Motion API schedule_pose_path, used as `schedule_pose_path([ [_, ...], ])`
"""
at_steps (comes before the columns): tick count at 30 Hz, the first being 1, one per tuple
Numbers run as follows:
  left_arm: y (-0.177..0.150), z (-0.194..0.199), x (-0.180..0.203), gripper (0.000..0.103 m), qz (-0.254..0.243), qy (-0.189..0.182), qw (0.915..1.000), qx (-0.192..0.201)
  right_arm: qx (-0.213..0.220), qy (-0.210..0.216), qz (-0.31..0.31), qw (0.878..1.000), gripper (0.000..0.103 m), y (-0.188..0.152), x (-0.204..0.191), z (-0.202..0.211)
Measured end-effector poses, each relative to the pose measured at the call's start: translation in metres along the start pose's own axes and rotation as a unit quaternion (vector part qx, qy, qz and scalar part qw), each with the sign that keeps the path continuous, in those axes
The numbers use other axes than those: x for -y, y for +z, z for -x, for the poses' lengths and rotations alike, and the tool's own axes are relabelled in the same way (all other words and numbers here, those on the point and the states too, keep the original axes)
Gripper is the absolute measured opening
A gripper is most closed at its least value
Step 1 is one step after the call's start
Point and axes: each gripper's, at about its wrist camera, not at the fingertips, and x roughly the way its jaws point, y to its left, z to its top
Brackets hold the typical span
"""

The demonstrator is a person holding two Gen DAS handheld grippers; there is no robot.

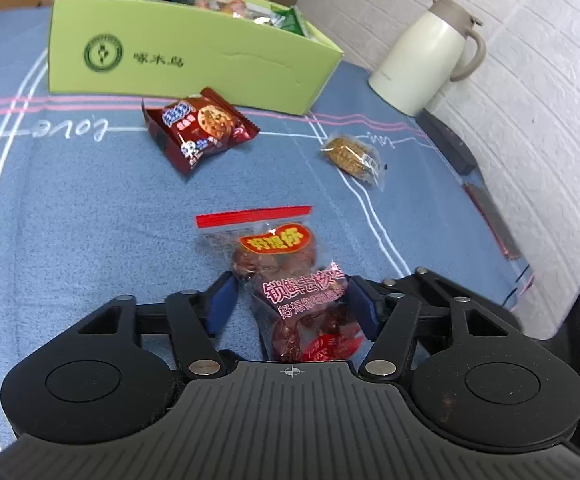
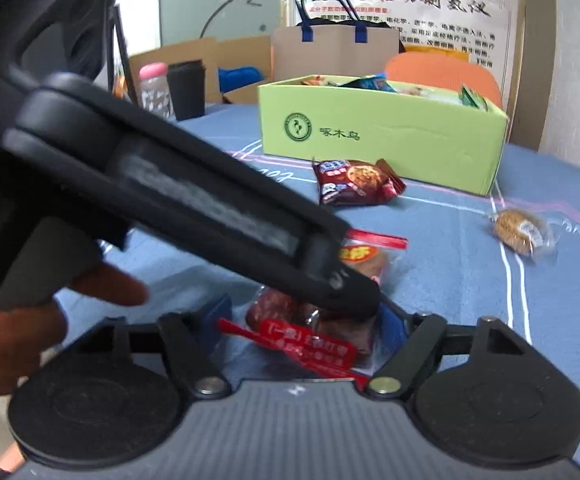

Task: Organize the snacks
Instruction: 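Lower the meat snack bag into the green box and open the left gripper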

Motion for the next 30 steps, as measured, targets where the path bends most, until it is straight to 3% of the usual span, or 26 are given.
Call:
schedule_pose_path([
  [2,0.000,0.002,0.001,0.032,0.005,-0.009,0.9999,-0.001,0.004,0.010,-0.017,1.000,0.079,0.003,0.005,0.004],
  [8,0.033,0.015,0.012,0.031,-0.011,-0.030,0.9988,0.036,0.047,-0.012,0.000,0.999,0.080,0.040,0.015,0.014],
  [17,0.160,0.017,-0.002,0.032,-0.022,-0.016,0.9927,0.118,0.099,-0.034,0.077,0.992,0.080,0.156,0.048,-0.047],
  [24,0.242,-0.019,-0.047,0.032,0.006,0.021,0.9930,0.116,0.062,-0.012,0.089,0.994,0.081,0.214,0.077,-0.133],
  [27,0.251,-0.047,-0.072,0.032,0.025,0.040,0.9949,0.089,0.017,0.012,0.084,0.996,0.081,0.211,0.085,-0.167],
  [30,0.243,-0.066,-0.094,0.040,0.045,0.028,0.9955,0.078,0.022,0.029,0.057,0.998,0.083,0.203,0.095,-0.175],
])
